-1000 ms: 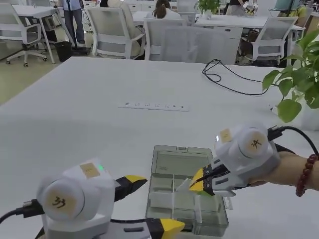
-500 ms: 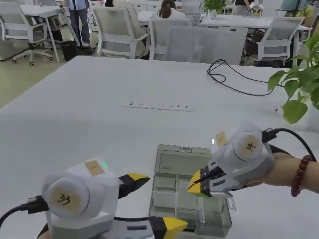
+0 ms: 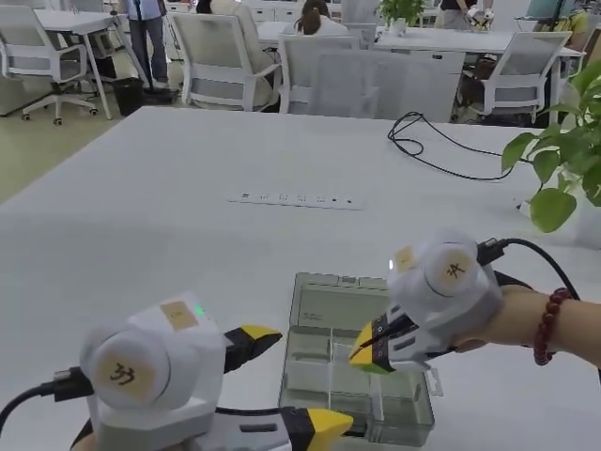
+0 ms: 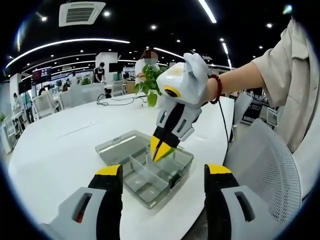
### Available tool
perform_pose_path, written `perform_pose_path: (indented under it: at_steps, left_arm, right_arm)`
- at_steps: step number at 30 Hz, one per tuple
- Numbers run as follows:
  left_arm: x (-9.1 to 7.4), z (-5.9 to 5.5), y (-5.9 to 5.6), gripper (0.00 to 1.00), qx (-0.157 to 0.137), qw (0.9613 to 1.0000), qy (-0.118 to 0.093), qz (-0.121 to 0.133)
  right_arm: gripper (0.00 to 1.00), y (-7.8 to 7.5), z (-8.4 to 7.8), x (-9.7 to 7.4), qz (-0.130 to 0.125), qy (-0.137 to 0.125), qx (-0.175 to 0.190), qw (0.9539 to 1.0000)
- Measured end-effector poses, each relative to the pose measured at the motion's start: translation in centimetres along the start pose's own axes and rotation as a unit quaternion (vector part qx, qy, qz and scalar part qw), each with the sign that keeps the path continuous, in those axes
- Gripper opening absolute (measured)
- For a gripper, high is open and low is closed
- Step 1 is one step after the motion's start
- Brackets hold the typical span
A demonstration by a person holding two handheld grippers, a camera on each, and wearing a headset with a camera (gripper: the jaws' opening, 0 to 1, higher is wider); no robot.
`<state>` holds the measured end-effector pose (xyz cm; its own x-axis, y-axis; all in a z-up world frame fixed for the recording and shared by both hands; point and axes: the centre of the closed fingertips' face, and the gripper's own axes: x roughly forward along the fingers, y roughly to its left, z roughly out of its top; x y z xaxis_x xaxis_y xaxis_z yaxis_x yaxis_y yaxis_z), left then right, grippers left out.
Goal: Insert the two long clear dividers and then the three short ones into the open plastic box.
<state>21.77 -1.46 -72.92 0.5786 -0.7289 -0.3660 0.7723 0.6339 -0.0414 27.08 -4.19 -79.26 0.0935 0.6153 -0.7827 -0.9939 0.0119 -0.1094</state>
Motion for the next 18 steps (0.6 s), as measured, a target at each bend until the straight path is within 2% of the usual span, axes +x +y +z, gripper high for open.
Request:
perform_pose_path:
  at_steps: [9, 14, 18]
  left_arm:
    - [-0.1, 0.1, 0.3, 0.66, 0.005, 0.9999, 0.000, 0.010]
    - [-0.1, 0.1, 0.3, 0.67, 0.005, 0.9999, 0.001, 0.011]
    - [-0.1, 0.1, 0.1, 0.68, 0.008, 0.9999, 0.004, 0.010]
  right_arm:
    - [0.02, 0.1, -0.7, 1.0, 0.011, 0.026, 0.009, 0.9996]
    - [0.02, 0.2, -1.4, 1.7, 0.017, 0.062, 0.004, 0.9979]
    - [0.02, 0.3, -1.6, 1.9, 0.021, 0.078, 0.004, 0.9968]
